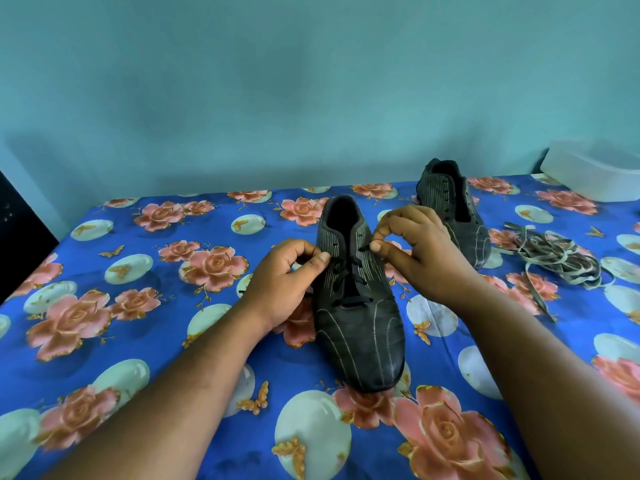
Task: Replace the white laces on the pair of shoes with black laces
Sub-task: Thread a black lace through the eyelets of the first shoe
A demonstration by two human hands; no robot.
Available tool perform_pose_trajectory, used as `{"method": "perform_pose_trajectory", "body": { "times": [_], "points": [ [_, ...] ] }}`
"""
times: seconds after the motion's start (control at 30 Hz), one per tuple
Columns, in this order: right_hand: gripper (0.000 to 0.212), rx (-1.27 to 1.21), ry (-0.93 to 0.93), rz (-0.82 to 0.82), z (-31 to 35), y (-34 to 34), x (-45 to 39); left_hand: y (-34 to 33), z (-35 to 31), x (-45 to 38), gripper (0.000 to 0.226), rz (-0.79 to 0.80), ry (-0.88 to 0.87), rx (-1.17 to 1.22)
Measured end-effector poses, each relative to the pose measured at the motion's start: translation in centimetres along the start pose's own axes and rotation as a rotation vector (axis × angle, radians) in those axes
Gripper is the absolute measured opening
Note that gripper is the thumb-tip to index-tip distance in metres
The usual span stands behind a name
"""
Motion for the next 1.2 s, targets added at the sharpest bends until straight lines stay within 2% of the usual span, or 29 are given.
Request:
{"method": "perform_pose_trajectory", "body": {
  "times": [0.13,0.2,0.4,0.6,0.83,0.9,1.07,1.2],
  "points": [
    [0.025,0.012,0.031,0.009,-0.1,0.0,-0.1,0.0,0.0,-0.1,0.022,0.003,-0.019,-0.017],
    [0.031,0.037,0.009,-0.024,-0.2,0.5,-0.2,0.0,-0.2,-0.1,0.019,0.01,-0.036,-0.034],
    [0.032,0.138,-0.019,-0.106,-0.7,1.6,-0.2,-0.1,-0.2,-0.2,0.022,0.055,-0.066,-0.051],
    [0.025,0.157,-0.023,-0.099,-0.9,1.5,-0.2,-0.1,-0.6,0.0,0.021,0.073,-0.069,-0.065],
    [0.013,0.064,-0.117,-0.186,-2.7,3.3,-0.2,1.3,0.0,-0.3,0.021,-0.011,-0.011,-0.029],
    [0.015,0.023,-0.077,-0.16,-1.9,3.1,-0.3,1.5,0.0,-0.2,0.022,-0.024,-0.008,-0.01],
    [0.039,0.083,0.127,0.063,1.1,0.1,-0.1,0.8,-0.4,0.6,0.032,0.035,0.022,0.04],
    [0.027,0.054,0.173,0.022,1.5,0.3,-0.1,0.5,-1.6,0.6,0.013,-0.01,-0.076,-0.075]
  ]
}}
Point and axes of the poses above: each hand's wrist, its own x-axis away from the middle knuckle, its own y-axis out of the back of the hand, z = x × y, the point moved 9 cm from there along -x, towards the middle knuckle, and after that the axes turned 3 degrees about y, right-handed, at the moved point
